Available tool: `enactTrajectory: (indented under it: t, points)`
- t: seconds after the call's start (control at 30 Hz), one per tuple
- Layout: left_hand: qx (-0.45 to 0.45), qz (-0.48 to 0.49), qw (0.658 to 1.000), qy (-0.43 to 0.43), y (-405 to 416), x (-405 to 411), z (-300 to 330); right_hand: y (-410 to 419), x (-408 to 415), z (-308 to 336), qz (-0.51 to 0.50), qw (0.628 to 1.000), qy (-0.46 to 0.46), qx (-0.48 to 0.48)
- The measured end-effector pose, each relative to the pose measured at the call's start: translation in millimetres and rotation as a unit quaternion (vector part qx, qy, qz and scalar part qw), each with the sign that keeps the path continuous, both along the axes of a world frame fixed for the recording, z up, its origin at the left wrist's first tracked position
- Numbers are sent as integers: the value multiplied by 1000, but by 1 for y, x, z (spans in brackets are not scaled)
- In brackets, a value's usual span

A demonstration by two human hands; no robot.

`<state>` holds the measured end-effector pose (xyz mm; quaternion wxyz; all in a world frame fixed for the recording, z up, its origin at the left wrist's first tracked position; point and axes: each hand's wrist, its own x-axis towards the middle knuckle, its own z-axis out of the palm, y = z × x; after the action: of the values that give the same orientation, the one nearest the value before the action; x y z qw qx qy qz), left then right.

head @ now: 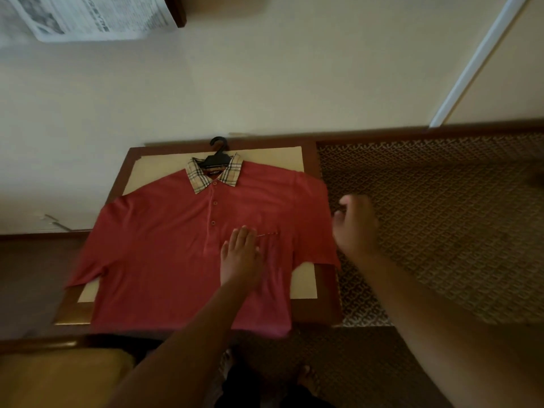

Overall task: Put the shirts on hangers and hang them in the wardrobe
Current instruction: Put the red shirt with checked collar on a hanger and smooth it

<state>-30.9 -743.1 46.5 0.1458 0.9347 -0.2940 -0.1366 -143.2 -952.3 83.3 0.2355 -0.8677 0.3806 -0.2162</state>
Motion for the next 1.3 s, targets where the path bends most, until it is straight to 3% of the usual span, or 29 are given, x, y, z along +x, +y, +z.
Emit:
enactTrajectory:
  t: [0.07,0.13,0.17,0.23,0.3,0.4,0.57,0.67,0.77,0.83,0.9,0.97,1.1,1.2,1.23,1.3]
  points:
    - [50,20,999,-9,24,-25,-6,62,-1,-26,142,989,42,-30]
    - [92,30,995,-7,45,-39,-15,98,-3,-49,240,952,191,-10]
    - [108,32,994,-9,54,-41,-20,99,-3,-56,262,928,265,-23]
    - [126,35,991,-5,67,-39,-26,88,-2,-61,277,902,325,-64]
    - [127,44,991,6,75,-36,-26,78,-5,-57,245,914,317,-69]
    - [112,68,991,15,81,-40,-22,96,-24,-50,106,983,150,-13]
    - [116,57,991,23,89,-55,-23,136,-25,-37,-6,979,122,165]
    - [116,55,991,33,90,-54,-22,139,1,-26,-144,918,80,361]
    - [113,55,991,36,91,-54,-23,145,15,-29,-254,776,-97,570]
    - [115,51,991,45,90,-52,-23,143,17,-25,-288,725,-130,612]
    - [118,48,990,53,90,-51,-22,137,20,-21,-293,707,-131,630]
    - [118,47,990,58,91,-50,-22,137,20,-21,-279,707,-110,640]
    - [115,44,991,62,91,-49,-22,139,12,-15,-235,744,-89,619]
    - [113,43,990,67,92,-48,-21,128,-3,-32,-211,855,-36,473]
    - [113,43,990,66,92,-48,-21,121,-8,-46,-211,878,-29,429]
    - [115,46,990,66,93,-48,-21,113,-18,-44,-204,886,-64,411]
